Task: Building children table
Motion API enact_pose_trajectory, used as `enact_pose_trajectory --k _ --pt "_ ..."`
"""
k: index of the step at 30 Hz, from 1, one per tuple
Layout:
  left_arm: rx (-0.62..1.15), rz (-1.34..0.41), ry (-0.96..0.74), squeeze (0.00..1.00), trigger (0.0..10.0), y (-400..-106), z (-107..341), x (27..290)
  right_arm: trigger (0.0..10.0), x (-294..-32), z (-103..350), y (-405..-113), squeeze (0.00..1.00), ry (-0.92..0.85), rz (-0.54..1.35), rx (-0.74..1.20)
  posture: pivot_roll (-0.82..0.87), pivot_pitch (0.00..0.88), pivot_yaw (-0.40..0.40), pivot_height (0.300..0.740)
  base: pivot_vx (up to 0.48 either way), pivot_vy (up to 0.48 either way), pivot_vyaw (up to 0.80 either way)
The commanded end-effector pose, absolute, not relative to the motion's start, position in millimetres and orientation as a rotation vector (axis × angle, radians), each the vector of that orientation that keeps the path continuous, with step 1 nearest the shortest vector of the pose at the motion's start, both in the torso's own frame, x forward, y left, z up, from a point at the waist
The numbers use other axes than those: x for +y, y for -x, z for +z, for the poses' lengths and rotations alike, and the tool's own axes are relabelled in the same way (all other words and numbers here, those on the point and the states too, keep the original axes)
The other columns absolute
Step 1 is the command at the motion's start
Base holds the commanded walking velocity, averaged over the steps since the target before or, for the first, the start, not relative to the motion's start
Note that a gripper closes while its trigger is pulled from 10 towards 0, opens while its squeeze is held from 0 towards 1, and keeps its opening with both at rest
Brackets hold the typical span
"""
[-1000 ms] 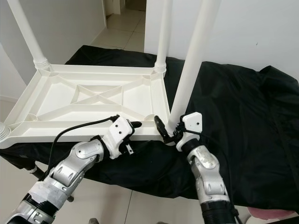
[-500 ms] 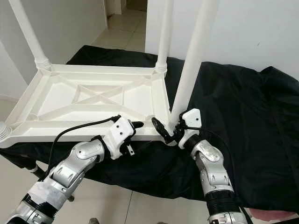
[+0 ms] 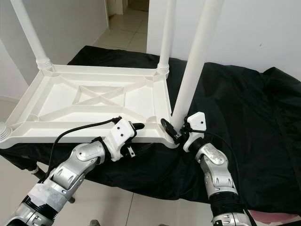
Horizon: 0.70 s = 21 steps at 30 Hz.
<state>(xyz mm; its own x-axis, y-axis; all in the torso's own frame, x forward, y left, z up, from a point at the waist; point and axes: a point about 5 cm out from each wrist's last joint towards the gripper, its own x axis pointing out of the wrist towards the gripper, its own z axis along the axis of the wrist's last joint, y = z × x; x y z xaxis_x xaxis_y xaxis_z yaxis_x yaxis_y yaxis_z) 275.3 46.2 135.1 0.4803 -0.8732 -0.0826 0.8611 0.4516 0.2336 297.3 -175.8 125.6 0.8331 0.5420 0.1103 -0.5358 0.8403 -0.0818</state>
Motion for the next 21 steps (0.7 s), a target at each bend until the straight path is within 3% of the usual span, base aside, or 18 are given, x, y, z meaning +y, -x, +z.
enact_pose_trajectory --k 1,7,21 --pt "-0.032 -1.184 -0.265 0.0 10.0 -269 133 43 10.0 -176 120 -295 0.0 0.031 0.562 -0.105 -0.04 0.0 -0.017 0.74 0.0 0.0 0.0" --pt "-0.031 -1.188 -0.268 0.0 10.0 -268 132 42 10.0 -176 120 -295 0.0 0.031 0.509 -0.105 -0.04 0.0 -0.02 0.74 0.0 0.0 0.0" --pt "-0.02 -1.176 -0.277 0.0 10.0 -268 127 43 10.0 -160 120 -285 0.0 -0.031 0.16 -0.074 -0.05 0.0 -0.034 0.74 0.0 0.0 0.0"
